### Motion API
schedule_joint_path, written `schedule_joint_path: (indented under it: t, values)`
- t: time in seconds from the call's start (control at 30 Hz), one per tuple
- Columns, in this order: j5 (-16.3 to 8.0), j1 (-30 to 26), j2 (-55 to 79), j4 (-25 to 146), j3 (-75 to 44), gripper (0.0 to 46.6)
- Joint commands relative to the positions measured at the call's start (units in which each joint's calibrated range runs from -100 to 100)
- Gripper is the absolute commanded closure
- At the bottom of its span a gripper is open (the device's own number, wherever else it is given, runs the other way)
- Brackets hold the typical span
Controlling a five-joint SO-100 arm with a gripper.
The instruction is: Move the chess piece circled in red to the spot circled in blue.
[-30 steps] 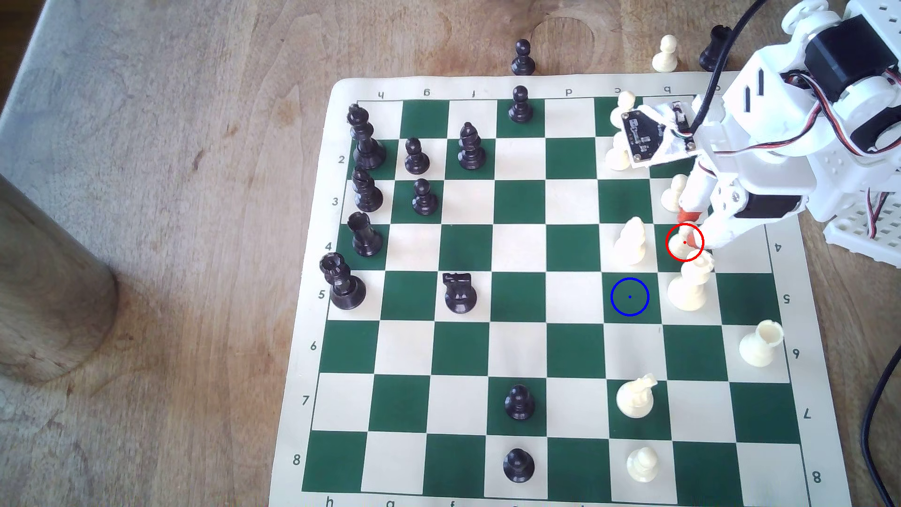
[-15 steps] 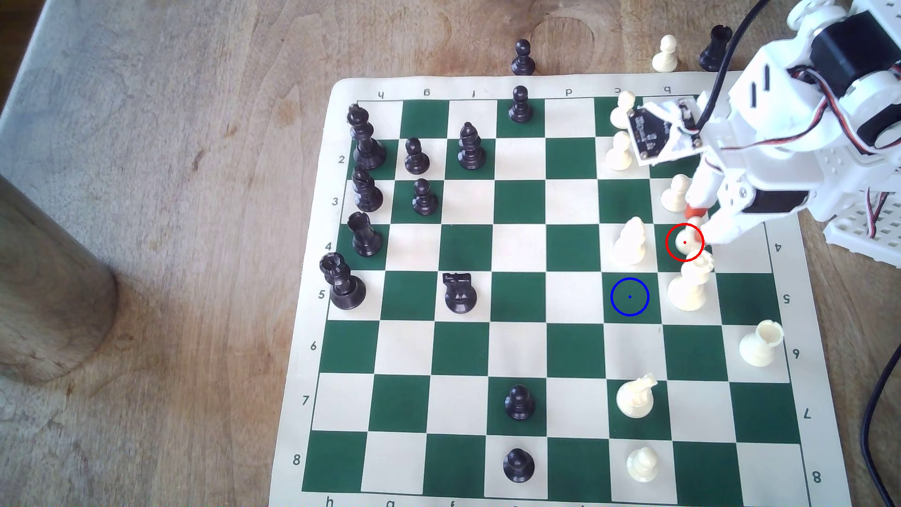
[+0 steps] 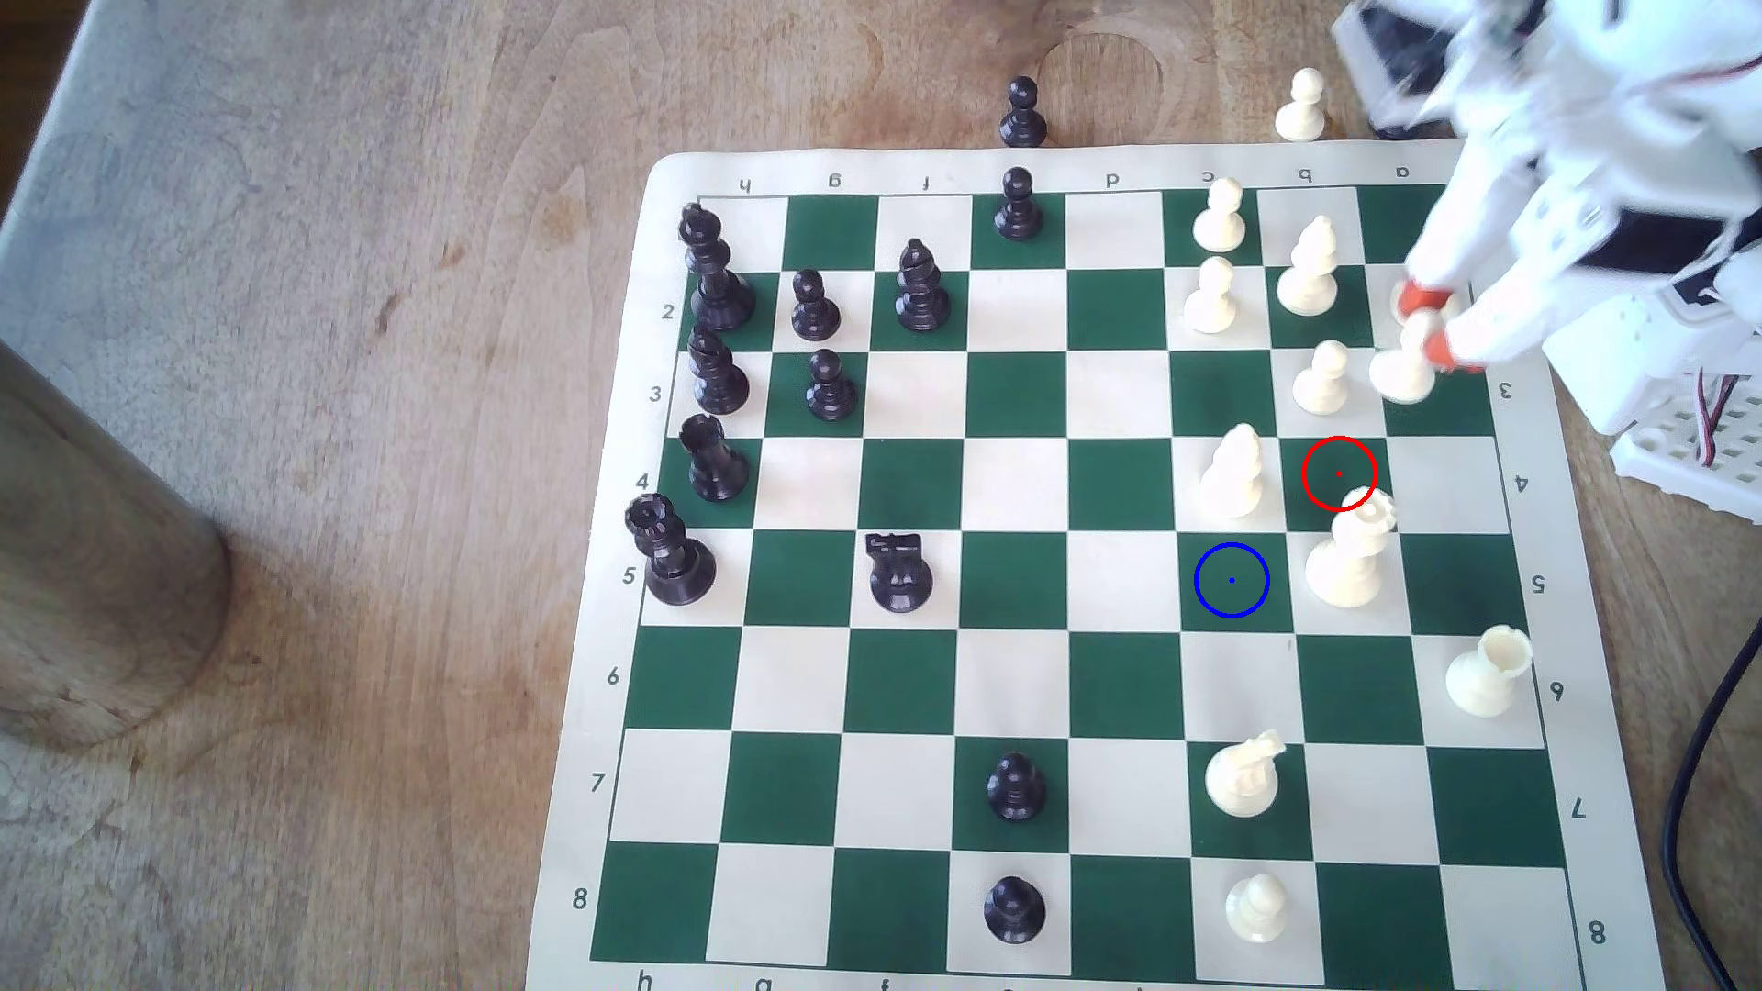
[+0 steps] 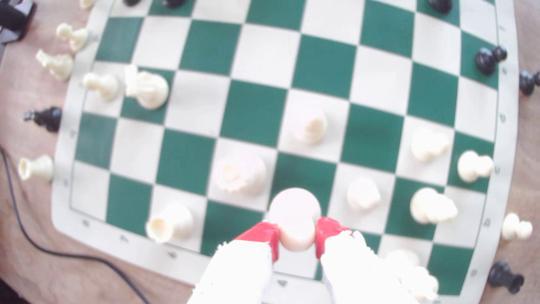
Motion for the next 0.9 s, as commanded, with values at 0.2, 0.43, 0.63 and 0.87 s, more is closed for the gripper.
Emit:
schedule_joint_path:
  t: [0.2, 0.43, 0.63, 0.87]
  values:
    - [-0.68, -2.12, 17.72, -9.14, -16.39, 46.4]
    - [-1.47, -1.73, 26.81, -16.59, -15.85, 46.4]
    - [-1.56, -2.98, 32.41, -19.13, -14.4, 46.4]
    - [-2.05, -5.33, 37.76, -23.71, -10.86, 46.4]
